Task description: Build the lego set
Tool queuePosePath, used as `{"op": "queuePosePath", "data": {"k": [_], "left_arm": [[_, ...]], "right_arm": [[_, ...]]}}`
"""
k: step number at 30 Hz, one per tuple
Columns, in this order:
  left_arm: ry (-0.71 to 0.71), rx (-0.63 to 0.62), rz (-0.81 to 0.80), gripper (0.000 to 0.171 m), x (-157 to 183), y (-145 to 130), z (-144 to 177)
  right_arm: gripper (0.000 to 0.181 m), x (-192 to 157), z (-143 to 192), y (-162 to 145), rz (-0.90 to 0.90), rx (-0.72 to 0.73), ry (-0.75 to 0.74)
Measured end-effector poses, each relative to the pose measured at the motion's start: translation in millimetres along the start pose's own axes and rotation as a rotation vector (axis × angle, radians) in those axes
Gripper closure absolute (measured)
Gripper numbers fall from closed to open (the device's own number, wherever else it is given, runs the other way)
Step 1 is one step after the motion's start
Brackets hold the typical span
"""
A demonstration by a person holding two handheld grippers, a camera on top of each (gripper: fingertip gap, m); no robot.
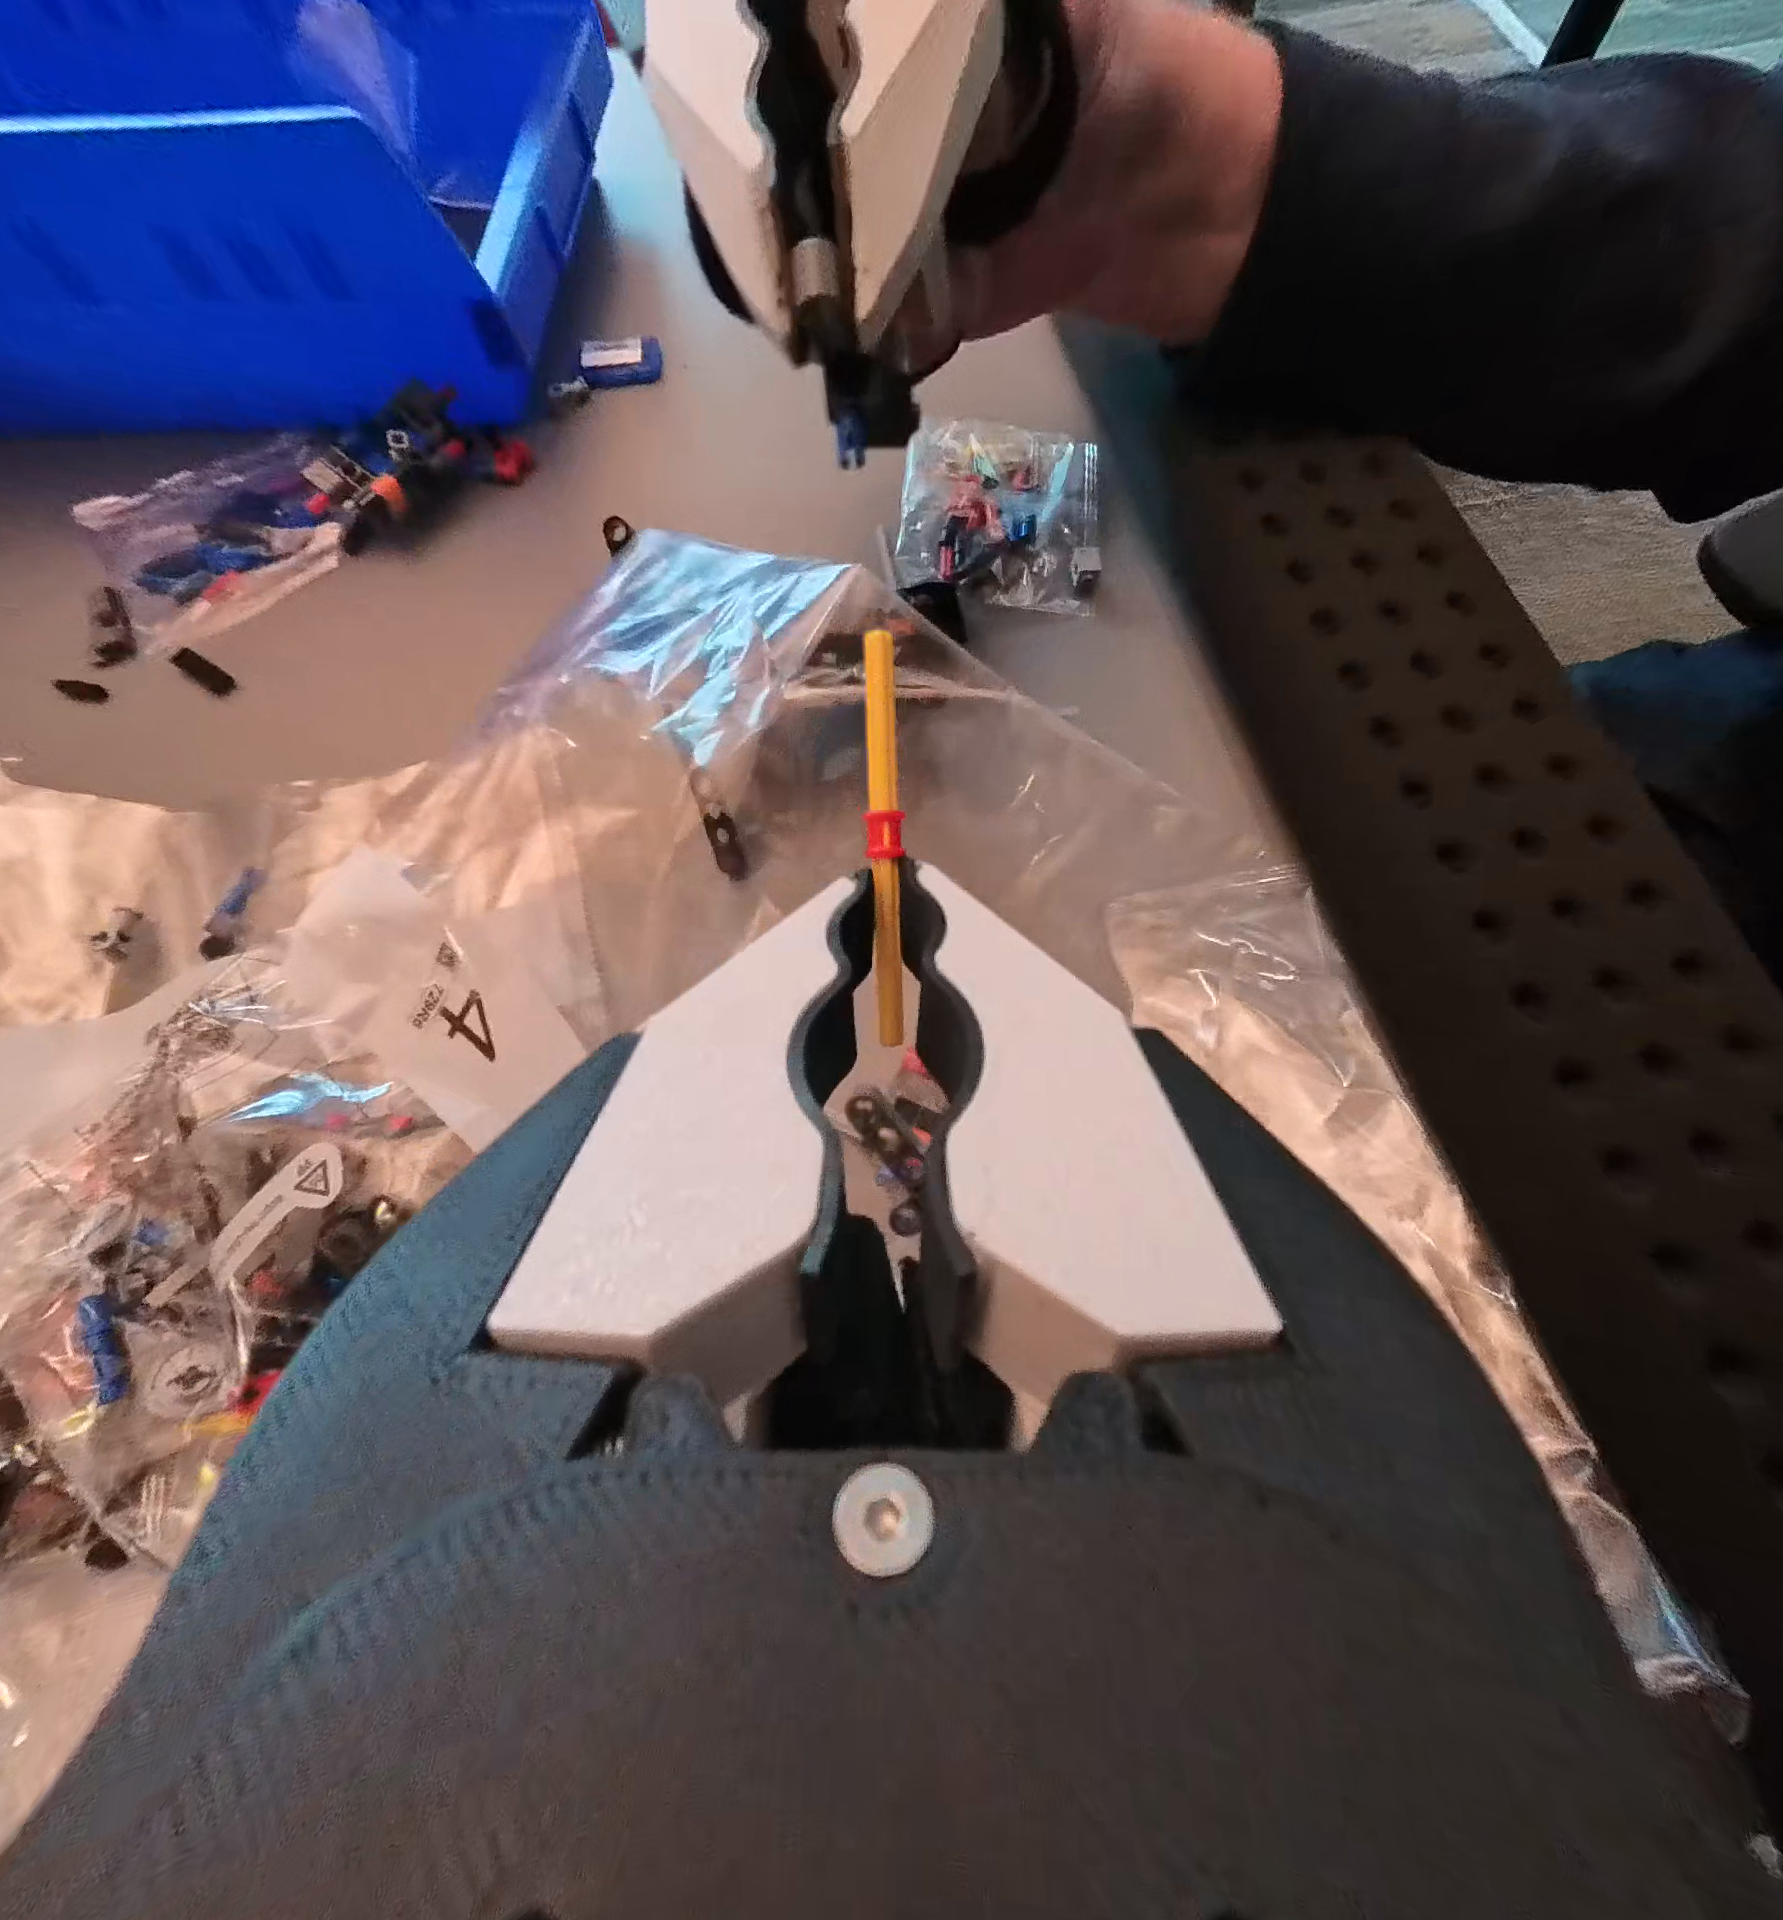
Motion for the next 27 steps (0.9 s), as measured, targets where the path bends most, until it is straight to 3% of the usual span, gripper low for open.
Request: {"op": "queuePosePath", "data": {"k": [7,11,17,23,27], "left_arm": [[-0.061,-0.095,0.027,0.168,8,-16,-6],[-0.047,-0.083,0.033,0.157,5,-15,-8],[-0.014,0.096,0.006,0.136,3,23,3],[0.008,0.126,-0.007,0.138,3,47,-19],[-0.036,0.222,-0.004,0.147,8,63,-19]], "right_arm": [[0.177,-2,-3,-4,-0.005,-0.022,0.024],[0.176,-1,-7,-6,-0.008,-0.038,0.018],[0.176,-7,-16,1,0.052,-0.011,0.01],[0.176,-14,-19,10,0.12,0.033,-0.002],[0.177,-14,-20,10,0.143,0.026,-0.026]]}}
Point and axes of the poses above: each gripper's, where its closed fingertips meet, z back along the fingers, y out of its top, x = y × z across the jaws, the point moved 1 cm from there along z, back along the fingers, and after that the axes turned 12 degrees about -x, right-handed, at the moved point
